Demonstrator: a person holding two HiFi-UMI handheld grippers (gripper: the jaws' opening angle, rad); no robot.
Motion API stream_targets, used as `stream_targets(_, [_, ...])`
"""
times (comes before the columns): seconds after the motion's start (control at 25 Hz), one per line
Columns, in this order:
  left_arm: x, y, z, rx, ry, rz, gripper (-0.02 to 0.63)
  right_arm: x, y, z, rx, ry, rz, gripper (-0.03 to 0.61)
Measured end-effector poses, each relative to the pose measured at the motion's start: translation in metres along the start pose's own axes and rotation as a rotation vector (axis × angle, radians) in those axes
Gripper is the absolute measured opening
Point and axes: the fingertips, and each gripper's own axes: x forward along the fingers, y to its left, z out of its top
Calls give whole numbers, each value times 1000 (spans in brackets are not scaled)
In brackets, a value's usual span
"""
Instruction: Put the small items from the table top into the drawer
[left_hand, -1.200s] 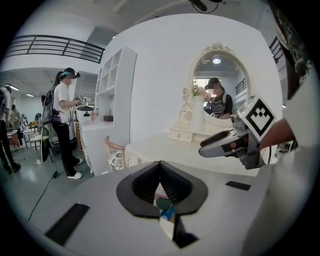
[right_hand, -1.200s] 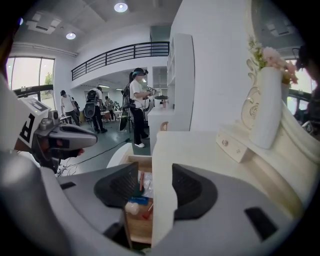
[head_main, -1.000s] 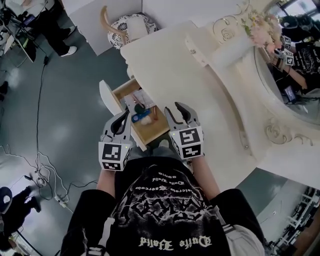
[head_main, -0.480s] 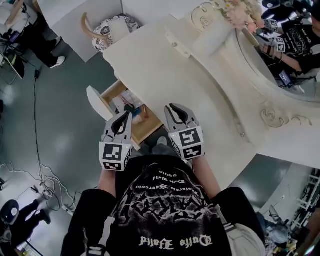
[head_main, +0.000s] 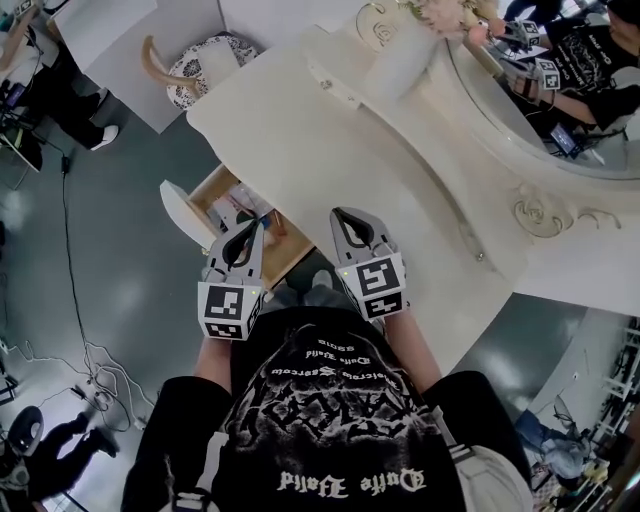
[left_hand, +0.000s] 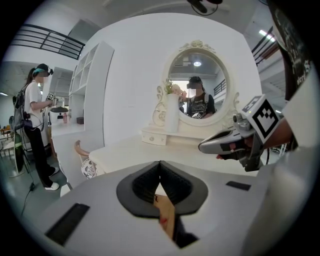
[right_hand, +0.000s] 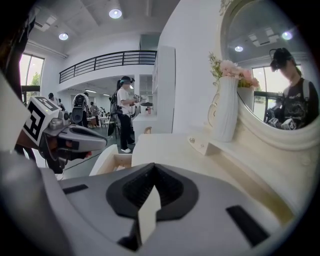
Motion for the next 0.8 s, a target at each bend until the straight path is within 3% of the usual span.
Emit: stream_targets(0.8, [6, -13, 3, 18, -3, -15, 15, -17, -10, -10, -31, -23, -31, 9])
